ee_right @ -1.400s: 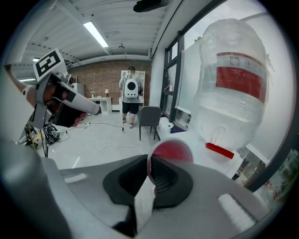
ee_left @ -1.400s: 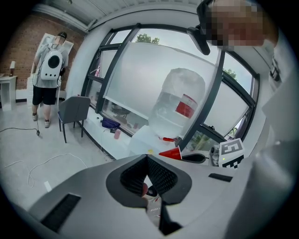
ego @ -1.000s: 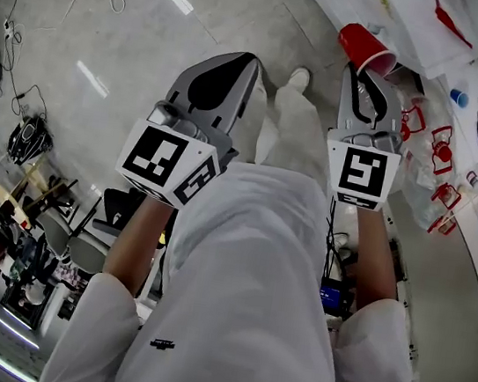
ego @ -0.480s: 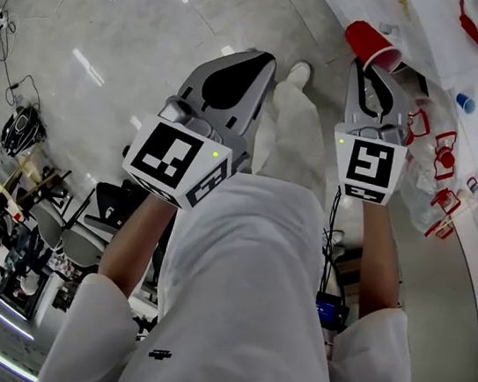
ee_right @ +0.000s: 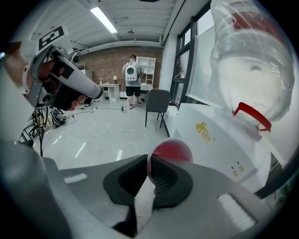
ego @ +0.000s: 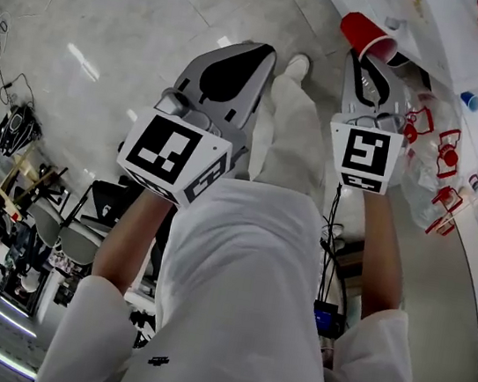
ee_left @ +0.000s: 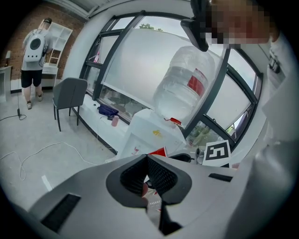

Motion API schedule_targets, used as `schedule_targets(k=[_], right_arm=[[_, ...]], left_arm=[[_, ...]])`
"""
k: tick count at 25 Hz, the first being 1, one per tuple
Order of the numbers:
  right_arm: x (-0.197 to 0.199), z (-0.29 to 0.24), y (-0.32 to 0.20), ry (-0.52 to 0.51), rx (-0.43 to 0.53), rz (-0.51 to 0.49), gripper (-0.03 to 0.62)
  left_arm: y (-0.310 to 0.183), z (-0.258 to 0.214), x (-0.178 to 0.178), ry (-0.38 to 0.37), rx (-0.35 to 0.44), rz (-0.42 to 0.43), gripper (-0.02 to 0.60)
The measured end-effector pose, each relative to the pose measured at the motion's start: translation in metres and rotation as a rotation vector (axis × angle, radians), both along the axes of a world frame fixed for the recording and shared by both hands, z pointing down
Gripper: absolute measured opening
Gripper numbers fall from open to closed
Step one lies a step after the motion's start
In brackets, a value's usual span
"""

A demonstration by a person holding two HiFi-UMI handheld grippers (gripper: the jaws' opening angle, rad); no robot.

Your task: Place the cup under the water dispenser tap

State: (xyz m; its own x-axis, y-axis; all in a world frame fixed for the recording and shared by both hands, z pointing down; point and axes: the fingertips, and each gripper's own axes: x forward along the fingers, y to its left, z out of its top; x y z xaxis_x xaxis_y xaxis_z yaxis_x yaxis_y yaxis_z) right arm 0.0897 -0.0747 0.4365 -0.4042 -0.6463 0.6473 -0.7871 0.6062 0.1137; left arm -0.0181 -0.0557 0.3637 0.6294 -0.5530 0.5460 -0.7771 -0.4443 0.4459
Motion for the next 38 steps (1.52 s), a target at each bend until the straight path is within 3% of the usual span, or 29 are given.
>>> schedule_targets(k=[38], right_arm=[[0.033,0.168,-0.019,0.309,-0.130,-0.049,0.028]], left_arm=[[-0.011,0.082,0.018,0.031,-0.078,0.055,-0.002]])
